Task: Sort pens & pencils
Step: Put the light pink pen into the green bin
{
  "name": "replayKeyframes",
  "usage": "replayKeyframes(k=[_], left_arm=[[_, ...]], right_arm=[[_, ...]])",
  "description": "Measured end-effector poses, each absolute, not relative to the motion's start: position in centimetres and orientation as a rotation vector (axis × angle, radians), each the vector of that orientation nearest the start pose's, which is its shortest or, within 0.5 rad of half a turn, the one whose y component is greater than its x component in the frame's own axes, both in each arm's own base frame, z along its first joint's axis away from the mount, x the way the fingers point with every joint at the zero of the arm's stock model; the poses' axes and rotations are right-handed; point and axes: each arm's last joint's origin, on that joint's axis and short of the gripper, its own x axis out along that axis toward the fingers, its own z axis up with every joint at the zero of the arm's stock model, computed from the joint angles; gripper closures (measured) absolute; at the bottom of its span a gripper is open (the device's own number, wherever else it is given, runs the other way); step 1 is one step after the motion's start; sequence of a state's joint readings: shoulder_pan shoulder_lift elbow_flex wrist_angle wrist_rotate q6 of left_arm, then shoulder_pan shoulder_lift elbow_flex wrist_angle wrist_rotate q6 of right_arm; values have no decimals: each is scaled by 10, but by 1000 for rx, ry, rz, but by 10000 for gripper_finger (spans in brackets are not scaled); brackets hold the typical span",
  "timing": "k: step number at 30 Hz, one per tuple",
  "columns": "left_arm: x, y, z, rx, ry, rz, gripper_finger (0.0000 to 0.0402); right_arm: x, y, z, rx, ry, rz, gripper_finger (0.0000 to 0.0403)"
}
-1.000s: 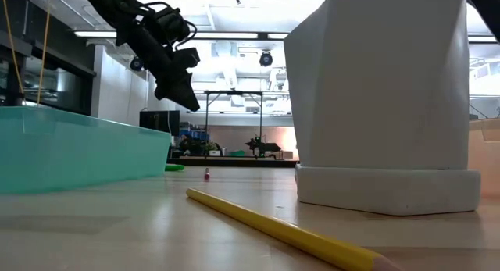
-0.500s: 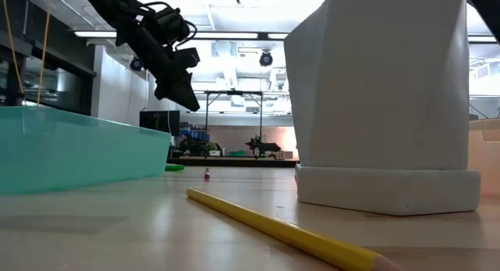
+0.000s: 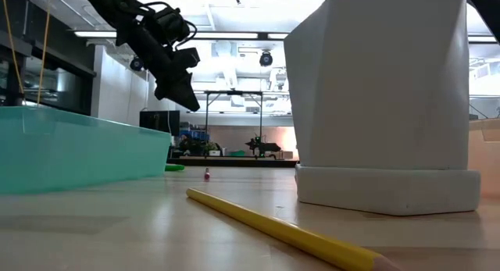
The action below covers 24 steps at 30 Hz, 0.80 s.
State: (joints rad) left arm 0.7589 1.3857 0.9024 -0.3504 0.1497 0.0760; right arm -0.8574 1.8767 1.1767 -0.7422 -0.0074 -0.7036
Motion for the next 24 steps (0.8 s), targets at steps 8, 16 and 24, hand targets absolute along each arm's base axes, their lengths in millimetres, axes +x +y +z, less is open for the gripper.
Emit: replayKeyframes(k=[8, 16, 24], left_arm=[[207, 190, 231, -299, 780, 542, 323], [207, 190, 231, -299, 780, 542, 323], [207, 190, 231, -299, 780, 542, 323]], right_arm=[[221, -254, 147, 84, 1469, -181, 265], [218, -250, 147, 100, 1494, -122, 265], [220, -254, 147, 55, 1489, -168, 265]])
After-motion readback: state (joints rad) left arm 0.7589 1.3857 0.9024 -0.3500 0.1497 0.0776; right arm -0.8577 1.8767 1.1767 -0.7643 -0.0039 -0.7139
